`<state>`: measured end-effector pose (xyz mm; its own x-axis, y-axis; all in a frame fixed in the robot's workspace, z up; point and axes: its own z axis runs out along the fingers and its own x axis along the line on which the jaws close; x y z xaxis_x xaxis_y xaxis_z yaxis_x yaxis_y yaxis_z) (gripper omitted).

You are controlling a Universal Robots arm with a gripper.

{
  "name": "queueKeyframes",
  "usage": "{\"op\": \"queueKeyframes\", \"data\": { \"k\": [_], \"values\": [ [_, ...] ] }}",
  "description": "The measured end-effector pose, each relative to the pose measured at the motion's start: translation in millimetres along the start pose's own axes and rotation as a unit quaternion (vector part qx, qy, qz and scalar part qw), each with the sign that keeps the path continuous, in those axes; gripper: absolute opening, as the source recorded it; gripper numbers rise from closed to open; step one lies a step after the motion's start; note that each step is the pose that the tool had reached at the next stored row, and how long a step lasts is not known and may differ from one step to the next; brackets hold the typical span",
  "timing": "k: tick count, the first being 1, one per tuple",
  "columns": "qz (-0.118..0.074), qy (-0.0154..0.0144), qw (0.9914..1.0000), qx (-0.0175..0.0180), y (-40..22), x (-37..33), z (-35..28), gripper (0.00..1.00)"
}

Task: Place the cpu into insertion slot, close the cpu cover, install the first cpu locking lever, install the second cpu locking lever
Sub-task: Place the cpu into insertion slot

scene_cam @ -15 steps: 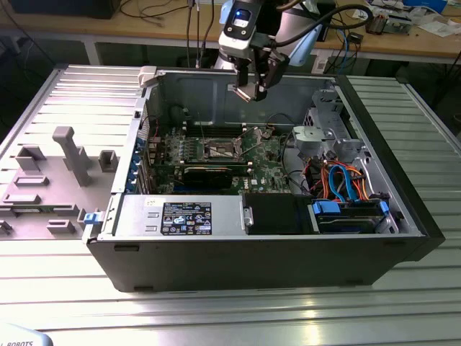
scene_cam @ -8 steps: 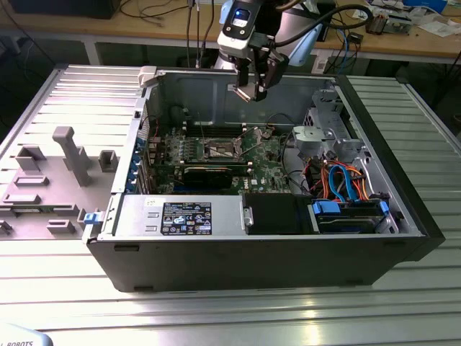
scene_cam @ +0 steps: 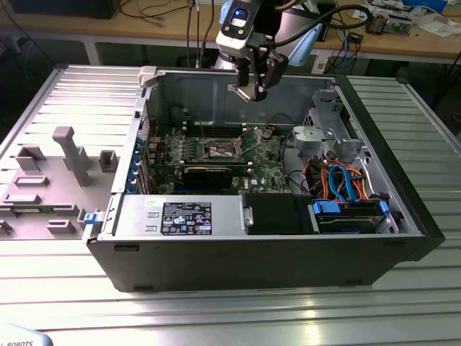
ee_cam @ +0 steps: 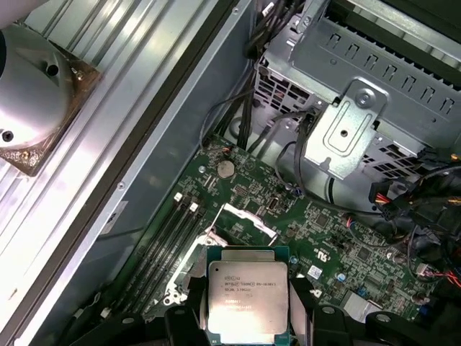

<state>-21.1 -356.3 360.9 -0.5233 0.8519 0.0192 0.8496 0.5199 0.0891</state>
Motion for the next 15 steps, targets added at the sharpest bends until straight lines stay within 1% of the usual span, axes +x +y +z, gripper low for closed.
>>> {"op": "queueKeyframes", "data": {
  "k": [5,15],
  "values": [
    [0.006,-0.0006,0.99998,-0.0001,0.0,0.0,0.0,0.54],
    [0.025,-0.0022,0.99969,-0.0005,0.0,0.0,0.0,0.54]
  ]
}}
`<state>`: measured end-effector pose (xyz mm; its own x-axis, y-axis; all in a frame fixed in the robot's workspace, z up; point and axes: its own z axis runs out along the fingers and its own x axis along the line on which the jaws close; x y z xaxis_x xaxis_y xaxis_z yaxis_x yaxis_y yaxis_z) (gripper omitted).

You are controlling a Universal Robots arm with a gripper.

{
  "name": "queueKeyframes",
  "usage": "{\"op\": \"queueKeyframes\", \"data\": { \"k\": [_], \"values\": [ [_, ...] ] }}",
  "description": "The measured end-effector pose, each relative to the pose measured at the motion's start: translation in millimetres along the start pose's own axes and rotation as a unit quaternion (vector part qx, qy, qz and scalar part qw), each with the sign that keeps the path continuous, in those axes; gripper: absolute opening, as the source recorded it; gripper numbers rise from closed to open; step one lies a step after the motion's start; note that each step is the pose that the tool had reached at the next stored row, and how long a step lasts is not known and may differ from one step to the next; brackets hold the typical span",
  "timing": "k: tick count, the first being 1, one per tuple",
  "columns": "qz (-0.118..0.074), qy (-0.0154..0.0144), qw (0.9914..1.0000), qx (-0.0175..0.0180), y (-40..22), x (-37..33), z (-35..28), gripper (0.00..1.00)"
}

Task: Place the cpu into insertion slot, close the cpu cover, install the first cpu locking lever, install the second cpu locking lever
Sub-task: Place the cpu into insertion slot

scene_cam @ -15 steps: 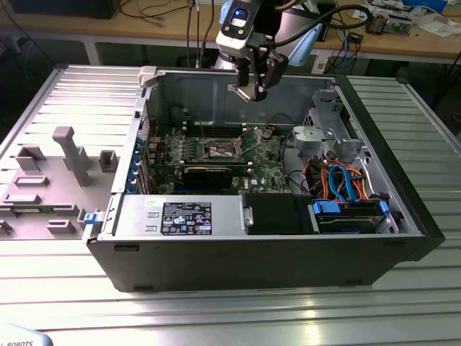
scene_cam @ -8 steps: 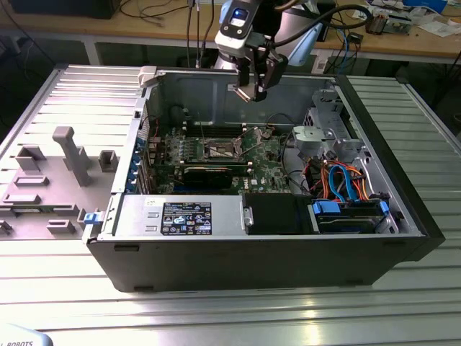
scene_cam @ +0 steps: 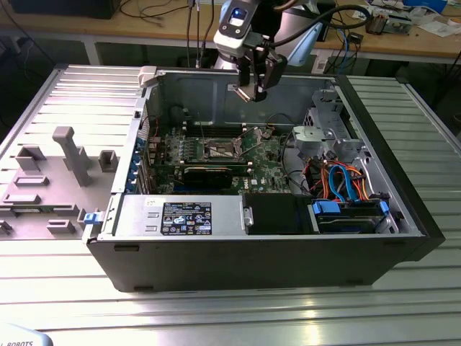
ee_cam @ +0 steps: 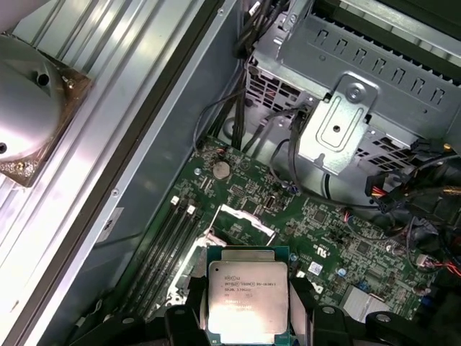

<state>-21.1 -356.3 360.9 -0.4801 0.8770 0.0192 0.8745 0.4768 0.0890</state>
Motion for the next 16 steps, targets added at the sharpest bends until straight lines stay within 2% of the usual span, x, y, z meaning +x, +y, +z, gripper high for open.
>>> {"op": "queueKeyframes", "data": {
  "k": [8,16],
  "values": [
    [0.023,-0.0021,0.99974,-0.0005,0.0,0.0,0.1,0.54],
    [0.024,-0.0022,0.99971,-0.0005,0.0,0.0,0.1,0.54]
  ]
}}
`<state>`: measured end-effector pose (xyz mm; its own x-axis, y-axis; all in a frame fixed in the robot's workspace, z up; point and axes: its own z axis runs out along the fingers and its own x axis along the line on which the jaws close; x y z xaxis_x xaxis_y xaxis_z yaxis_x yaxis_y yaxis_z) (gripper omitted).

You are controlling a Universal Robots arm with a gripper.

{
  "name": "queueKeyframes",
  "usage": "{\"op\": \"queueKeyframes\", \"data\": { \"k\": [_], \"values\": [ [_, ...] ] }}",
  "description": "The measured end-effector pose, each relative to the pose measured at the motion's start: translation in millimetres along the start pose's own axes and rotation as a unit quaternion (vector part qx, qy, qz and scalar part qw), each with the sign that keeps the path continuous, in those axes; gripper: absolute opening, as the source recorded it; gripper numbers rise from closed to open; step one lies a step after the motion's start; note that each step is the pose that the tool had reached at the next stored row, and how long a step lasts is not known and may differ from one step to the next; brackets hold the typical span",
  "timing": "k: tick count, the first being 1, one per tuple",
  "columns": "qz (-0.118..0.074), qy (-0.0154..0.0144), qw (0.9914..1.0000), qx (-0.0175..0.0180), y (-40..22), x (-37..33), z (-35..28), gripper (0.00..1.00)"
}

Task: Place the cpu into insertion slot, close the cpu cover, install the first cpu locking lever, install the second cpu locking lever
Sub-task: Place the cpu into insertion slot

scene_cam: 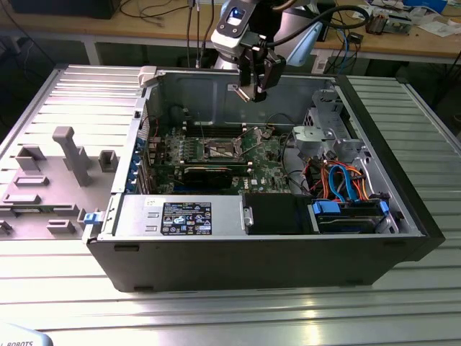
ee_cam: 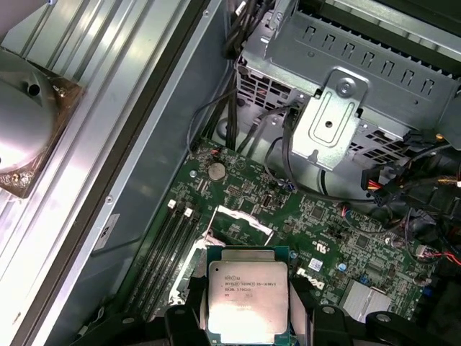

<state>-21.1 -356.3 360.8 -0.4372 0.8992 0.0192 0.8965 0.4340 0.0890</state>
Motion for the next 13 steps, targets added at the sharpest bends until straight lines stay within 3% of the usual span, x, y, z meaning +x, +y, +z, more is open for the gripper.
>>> {"op": "queueKeyframes", "data": {
  "k": [9,13],
  "values": [
    [0.003,-0.0002,1.0,-0.0001,0.0,0.0,0.0,0.54],
    [0.012,-0.0012,0.99992,-0.0002,0.0,0.0,0.0,0.54]
  ]
}}
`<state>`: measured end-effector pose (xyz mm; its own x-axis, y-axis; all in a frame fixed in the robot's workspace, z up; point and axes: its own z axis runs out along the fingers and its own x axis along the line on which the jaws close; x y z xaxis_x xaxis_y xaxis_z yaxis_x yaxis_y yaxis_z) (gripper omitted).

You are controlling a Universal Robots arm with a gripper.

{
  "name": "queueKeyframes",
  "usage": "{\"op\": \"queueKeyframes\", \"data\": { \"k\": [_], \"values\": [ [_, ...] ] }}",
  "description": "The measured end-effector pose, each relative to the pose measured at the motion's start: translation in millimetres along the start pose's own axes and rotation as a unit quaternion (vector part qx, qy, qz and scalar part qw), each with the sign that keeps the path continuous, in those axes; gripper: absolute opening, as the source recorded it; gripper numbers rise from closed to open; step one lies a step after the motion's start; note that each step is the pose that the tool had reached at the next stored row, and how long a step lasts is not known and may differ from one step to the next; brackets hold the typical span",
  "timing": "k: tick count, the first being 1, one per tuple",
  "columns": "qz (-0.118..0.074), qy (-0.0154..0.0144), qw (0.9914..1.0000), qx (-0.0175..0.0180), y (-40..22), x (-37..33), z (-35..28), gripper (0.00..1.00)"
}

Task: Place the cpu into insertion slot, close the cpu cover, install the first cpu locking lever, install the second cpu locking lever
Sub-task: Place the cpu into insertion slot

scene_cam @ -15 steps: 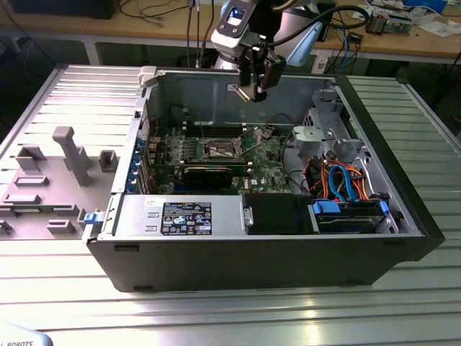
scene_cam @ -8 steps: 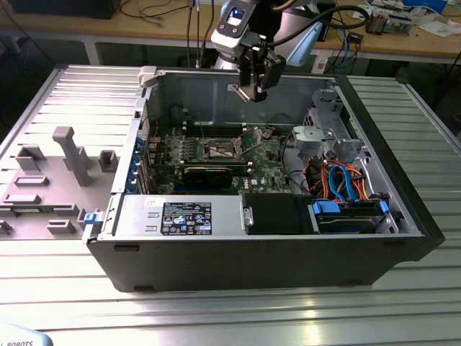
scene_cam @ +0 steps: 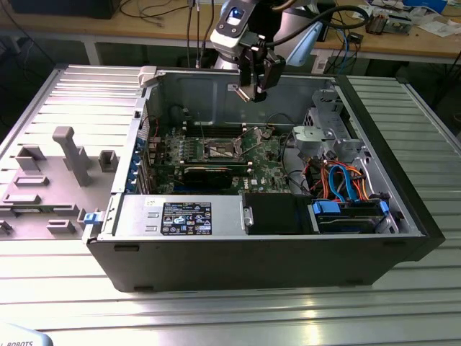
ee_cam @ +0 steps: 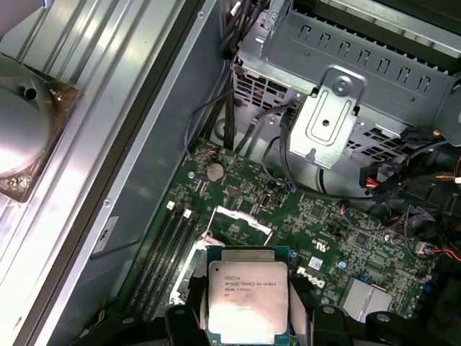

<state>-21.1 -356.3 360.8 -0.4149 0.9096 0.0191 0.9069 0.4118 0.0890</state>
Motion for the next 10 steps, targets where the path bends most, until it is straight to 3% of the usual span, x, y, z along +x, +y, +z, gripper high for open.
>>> {"op": "queueKeyframes", "data": {
  "k": [10],
  "values": [
    [0.031,-0.0028,0.99952,-0.0006,0.0,0.0,0.0,0.54]
  ]
}}
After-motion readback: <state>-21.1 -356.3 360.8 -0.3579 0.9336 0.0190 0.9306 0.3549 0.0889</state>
